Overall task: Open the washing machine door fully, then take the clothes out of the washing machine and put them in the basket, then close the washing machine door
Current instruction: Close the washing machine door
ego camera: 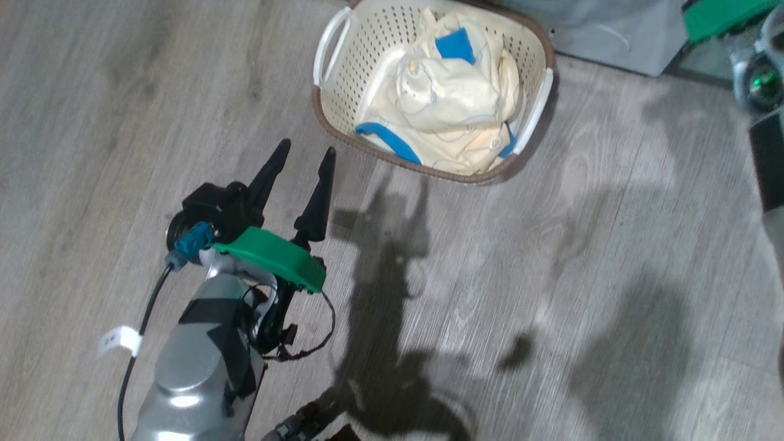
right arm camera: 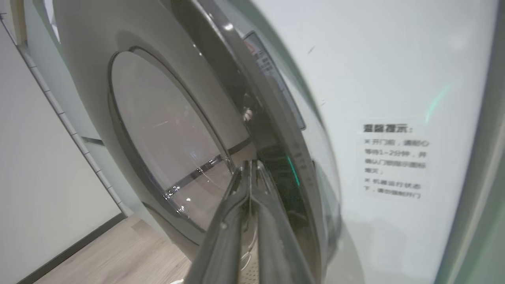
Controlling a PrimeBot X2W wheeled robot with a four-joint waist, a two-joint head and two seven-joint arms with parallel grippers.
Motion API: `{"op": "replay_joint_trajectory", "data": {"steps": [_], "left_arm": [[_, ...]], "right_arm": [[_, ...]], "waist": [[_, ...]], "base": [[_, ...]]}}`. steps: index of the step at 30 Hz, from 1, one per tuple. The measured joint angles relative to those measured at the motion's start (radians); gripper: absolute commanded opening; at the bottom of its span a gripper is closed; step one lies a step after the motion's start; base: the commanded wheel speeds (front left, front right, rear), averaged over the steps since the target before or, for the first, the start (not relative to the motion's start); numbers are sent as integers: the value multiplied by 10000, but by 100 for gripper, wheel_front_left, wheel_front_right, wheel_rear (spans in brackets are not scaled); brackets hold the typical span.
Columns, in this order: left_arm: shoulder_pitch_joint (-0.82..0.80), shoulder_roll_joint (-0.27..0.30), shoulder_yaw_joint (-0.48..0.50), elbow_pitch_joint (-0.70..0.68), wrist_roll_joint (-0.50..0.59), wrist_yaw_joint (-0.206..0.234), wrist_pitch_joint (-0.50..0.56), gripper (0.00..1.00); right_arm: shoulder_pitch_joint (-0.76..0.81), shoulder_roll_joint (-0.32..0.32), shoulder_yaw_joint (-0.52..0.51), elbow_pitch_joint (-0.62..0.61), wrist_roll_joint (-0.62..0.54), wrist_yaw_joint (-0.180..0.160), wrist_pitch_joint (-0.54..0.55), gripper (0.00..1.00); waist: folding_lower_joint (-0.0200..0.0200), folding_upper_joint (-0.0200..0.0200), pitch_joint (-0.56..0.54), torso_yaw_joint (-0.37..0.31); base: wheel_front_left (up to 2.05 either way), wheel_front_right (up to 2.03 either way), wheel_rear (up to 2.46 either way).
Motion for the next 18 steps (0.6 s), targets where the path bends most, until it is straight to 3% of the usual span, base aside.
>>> {"op": "replay_joint_trajectory", "data": {"steps": [18], "left_arm": [[-401, -67, -8, -12, -178, 0, 0, 100]], "right_arm": [[-361, -8, -65, -75, -230, 10, 0, 0]], "waist": [[-2, 0, 463, 109]], "base": [[0, 0, 0]]}}
